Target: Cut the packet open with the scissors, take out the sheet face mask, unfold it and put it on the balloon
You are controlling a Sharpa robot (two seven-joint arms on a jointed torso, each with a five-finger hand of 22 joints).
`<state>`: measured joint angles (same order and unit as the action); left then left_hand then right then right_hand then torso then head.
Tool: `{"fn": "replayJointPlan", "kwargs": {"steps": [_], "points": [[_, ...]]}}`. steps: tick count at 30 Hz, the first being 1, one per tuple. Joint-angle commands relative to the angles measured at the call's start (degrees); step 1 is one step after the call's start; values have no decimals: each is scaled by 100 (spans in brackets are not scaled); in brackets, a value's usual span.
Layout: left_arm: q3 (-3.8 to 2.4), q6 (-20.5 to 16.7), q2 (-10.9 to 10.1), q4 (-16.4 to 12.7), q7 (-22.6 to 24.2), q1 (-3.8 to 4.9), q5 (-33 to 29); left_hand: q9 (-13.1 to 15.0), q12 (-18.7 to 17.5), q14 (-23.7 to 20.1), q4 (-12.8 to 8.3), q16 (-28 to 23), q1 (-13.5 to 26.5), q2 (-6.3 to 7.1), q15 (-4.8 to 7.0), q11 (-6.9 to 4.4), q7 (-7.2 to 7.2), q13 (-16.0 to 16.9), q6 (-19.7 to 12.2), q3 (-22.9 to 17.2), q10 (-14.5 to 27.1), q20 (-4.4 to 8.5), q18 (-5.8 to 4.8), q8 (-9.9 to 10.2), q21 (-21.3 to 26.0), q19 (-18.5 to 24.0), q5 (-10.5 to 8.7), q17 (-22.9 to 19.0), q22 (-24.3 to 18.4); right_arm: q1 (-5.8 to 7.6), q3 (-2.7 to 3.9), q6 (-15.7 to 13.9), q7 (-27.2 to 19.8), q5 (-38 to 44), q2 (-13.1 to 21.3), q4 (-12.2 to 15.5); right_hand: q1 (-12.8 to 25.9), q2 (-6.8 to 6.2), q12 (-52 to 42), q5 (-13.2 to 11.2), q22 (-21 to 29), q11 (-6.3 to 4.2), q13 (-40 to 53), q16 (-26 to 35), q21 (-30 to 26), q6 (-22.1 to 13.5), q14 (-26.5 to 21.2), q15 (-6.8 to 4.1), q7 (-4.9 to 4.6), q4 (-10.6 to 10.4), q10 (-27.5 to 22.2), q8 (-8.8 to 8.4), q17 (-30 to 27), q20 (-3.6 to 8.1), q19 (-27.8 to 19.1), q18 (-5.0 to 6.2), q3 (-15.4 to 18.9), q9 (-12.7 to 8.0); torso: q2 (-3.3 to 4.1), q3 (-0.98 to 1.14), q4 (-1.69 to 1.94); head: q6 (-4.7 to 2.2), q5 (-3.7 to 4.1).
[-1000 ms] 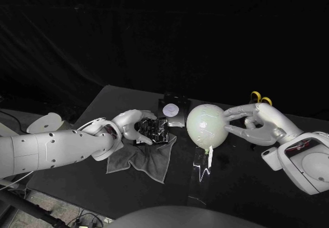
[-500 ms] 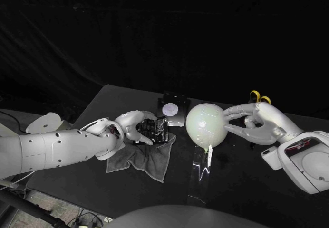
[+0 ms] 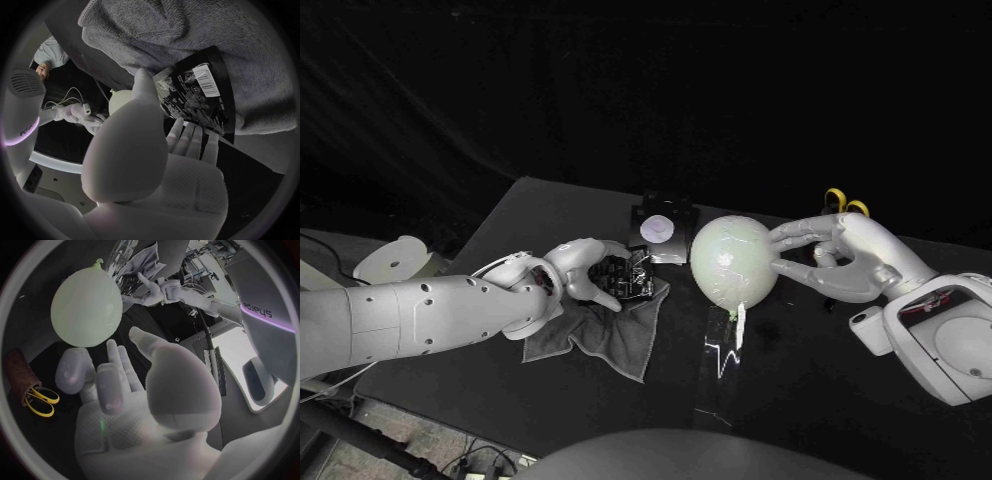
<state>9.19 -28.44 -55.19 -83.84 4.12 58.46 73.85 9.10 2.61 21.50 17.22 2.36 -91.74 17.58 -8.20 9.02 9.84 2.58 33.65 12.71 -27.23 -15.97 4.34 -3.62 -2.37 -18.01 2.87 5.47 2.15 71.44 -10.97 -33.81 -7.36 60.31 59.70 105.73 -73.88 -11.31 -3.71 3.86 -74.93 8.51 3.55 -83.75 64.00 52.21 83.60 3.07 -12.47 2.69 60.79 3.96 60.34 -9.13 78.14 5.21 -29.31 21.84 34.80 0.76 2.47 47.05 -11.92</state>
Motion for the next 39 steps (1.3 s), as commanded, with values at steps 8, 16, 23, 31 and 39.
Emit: {"fn": "replayJointPlan", "kwargs": {"steps": [8, 16, 23, 31, 39], "points": [[-7, 143, 64, 124, -8, -26, 64, -2, -12, -36, 0, 14, -46, 6, -29, 30, 161, -2, -46, 10, 34, 19, 69, 18, 17, 2, 9, -4, 7, -2, 4, 69, 10, -76, 7, 9, -5, -3, -3, -5, -737, -1, 7, 18, -35, -6, -6, 46, -18, -4, -42, -15, -9, 2, -43, 20, 47, -7, -5, 0, 0, 33, 4], [-8, 166, 109, 213, -8, -42, 77, 8, -3, -4, -1, 25, -340, -26, -47, 51, 182, 5, -20, -231, 5, 24, 123, 2, 2, -47, 13, 4, 17, -2, 4, 88, 12, -92, 7, 8, -5, 2, -7, 1, -734, -2, 9, 21, -44, -3, -8, 45, -16, -8, -36, -12, -17, 1, -47, 22, 50, -7, -6, 1, -3, 47, 1], [-9, 197, 153, 298, 11, -62, 98, 21, 5, 57, -4, 42, -601, -78, -60, 65, 197, 10, 13, -623, -48, 16, 191, -17, -15, -123, 10, 19, 29, -2, 4, 104, 12, -123, 10, 15, -8, 14, -15, 11, -731, -5, 11, 22, -52, 4, -8, 44, -13, -15, -25, -6, -14, 0, -49, 25, 55, -8, -9, 2, -1, 62, 8], [-10, 219, 178, 362, 55, -83, 109, 68, 20, 275, -12, 92, -863, -260, -99, 100, 230, 22, 150, -1215, -219, -24, 333, -76, -50, -298, 2, 70, 48, -2, 4, 112, 6, -172, 12, 15, -10, 28, -23, 29, -729, -9, 13, 24, -56, 14, -7, 41, -8, -23, -9, 0, -11, -1, -49, 26, 60, -8, -12, 2, -4, 77, 4], [-11, 219, 187, 391, 164, -91, 23, 139, 42, 545, -28, 153, -919, -487, -146, 156, 278, 38, 391, -1632, -487, -50, 438, -163, -78, -456, -5, 130, 63, -2, 4, 115, -3, -230, 18, 13, -2, 58, -38, 65, -728, -19, 16, 25, -51, 38, -2, 35, 0, -51, 25, 13, 10, 0, -43, 26, 72, -9, -10, 3, -6, 82, 8]]}}
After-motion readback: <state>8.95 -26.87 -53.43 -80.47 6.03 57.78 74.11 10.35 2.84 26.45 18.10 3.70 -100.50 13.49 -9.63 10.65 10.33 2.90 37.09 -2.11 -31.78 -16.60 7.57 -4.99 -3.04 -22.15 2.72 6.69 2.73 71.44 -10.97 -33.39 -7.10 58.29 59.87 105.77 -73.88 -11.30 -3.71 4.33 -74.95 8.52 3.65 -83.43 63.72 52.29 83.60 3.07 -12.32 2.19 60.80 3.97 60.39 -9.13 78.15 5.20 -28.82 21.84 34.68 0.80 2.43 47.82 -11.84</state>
